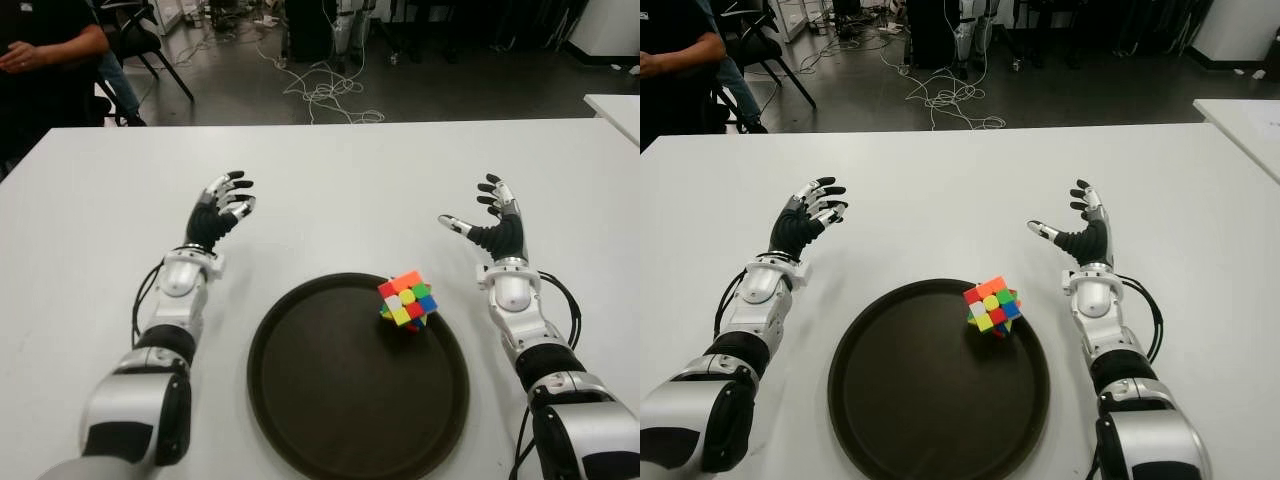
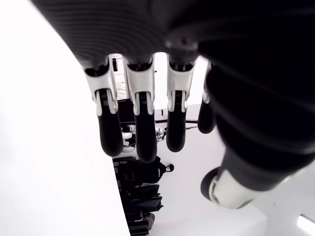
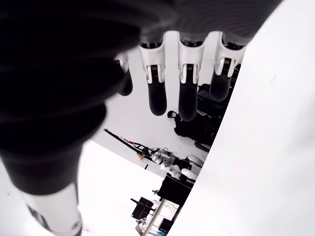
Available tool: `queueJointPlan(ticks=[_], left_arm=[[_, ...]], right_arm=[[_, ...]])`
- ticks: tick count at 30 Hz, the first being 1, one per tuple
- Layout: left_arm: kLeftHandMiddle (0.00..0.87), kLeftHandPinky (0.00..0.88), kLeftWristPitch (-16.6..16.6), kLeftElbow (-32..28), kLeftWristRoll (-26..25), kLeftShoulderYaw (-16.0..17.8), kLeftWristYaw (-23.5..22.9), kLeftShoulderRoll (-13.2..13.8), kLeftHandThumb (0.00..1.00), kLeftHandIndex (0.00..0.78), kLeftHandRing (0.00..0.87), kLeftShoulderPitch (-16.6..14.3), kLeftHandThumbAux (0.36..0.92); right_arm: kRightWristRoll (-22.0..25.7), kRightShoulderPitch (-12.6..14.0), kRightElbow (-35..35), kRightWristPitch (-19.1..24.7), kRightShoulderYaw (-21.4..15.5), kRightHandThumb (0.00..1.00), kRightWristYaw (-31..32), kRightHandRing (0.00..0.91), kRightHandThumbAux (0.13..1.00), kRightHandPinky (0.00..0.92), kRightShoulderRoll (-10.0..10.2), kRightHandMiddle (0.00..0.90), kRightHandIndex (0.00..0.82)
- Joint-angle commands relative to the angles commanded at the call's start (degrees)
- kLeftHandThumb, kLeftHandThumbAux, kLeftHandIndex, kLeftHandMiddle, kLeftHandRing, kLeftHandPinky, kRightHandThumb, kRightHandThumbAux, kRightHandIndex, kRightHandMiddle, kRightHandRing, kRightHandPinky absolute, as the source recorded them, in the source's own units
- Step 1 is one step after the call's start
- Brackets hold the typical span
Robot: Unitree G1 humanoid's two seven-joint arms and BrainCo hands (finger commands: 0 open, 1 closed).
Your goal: Pick up the Rubik's Cube and put it in the plate
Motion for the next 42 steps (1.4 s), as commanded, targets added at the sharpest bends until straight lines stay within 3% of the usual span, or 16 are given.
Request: queueJointPlan(ticks=[15, 24, 42], left_arm=[[0.272, 0.336, 0.7, 0.0, -0.2, 0.1, 0.1, -0.2, 0.112, 0.210, 0.294, -0.1, 0.765], [0.261, 0.337, 0.9, 0.0, -0.1, 0.0, -0.2, 0.0, 0.116, 0.195, 0.289, -0.1, 0.756], [0.256, 0.367, 0.8, 0.1, -0.4, 0.3, -0.7, 0.0, 0.096, 0.187, 0.298, -0.1, 0.753]], right_arm=[[4.1, 0.1, 0.5, -2.9, -1.8, 0.031, 4.9, 0.257, 0.781, 0.256, 0.9, 0.259, 0.164], [12.2, -0.5, 2.0, -3.8, -5.8, 0.037, 16.9, 0.275, 0.767, 0.306, 1.9, 0.252, 0.161], [13.6, -0.5, 2.7, -4.7, -7.1, 0.033, 19.8, 0.276, 0.775, 0.312, 2.3, 0.247, 0.158]])
